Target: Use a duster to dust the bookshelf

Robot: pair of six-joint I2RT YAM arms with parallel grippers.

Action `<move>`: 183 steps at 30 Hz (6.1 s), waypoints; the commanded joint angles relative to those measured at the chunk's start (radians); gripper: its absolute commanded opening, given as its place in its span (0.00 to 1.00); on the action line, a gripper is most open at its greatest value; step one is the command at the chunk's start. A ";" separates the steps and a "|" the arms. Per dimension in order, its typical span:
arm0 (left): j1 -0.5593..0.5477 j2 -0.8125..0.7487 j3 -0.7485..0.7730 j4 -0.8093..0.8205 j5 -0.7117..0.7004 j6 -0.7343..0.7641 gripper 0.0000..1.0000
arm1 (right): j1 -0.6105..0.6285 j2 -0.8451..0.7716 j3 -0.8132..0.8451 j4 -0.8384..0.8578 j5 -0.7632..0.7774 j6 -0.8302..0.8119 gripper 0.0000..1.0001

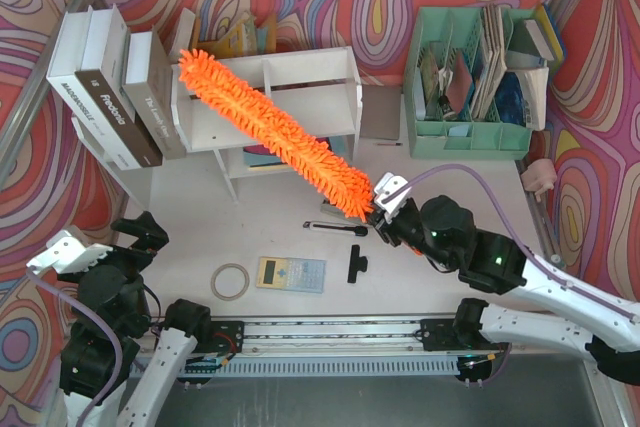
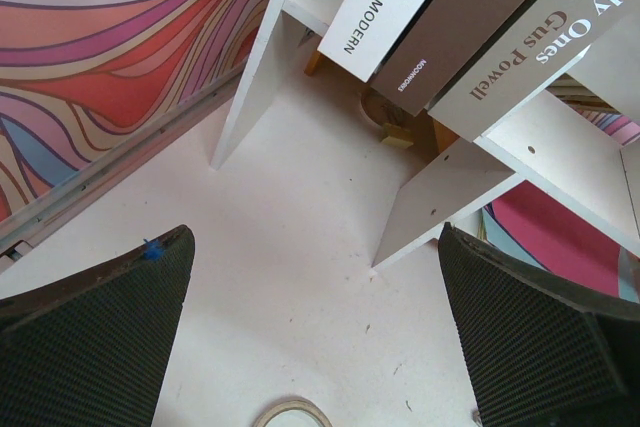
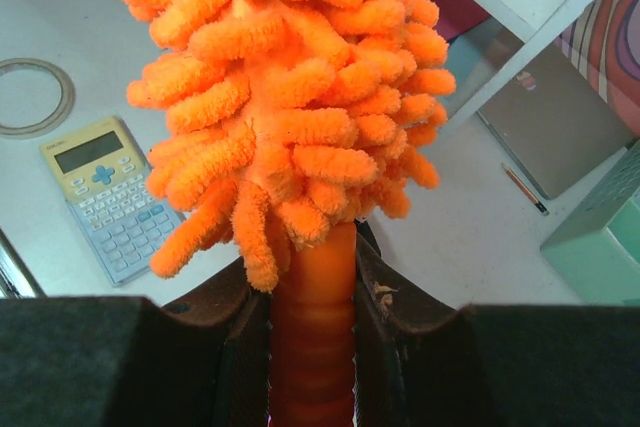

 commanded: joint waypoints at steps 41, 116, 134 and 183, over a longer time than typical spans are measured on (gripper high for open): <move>-0.004 -0.004 -0.013 -0.008 0.009 -0.001 0.98 | 0.000 0.321 0.156 0.348 -0.216 -0.019 0.00; -0.004 0.005 -0.014 -0.004 0.019 0.003 0.99 | 0.031 0.318 0.050 0.334 -0.140 0.137 0.00; -0.004 0.005 -0.014 -0.003 0.022 0.002 0.98 | 0.061 0.259 -0.066 0.340 -0.127 0.226 0.00; -0.004 0.016 -0.014 0.001 0.023 0.006 0.99 | 0.080 0.547 0.450 0.152 -0.078 0.550 0.00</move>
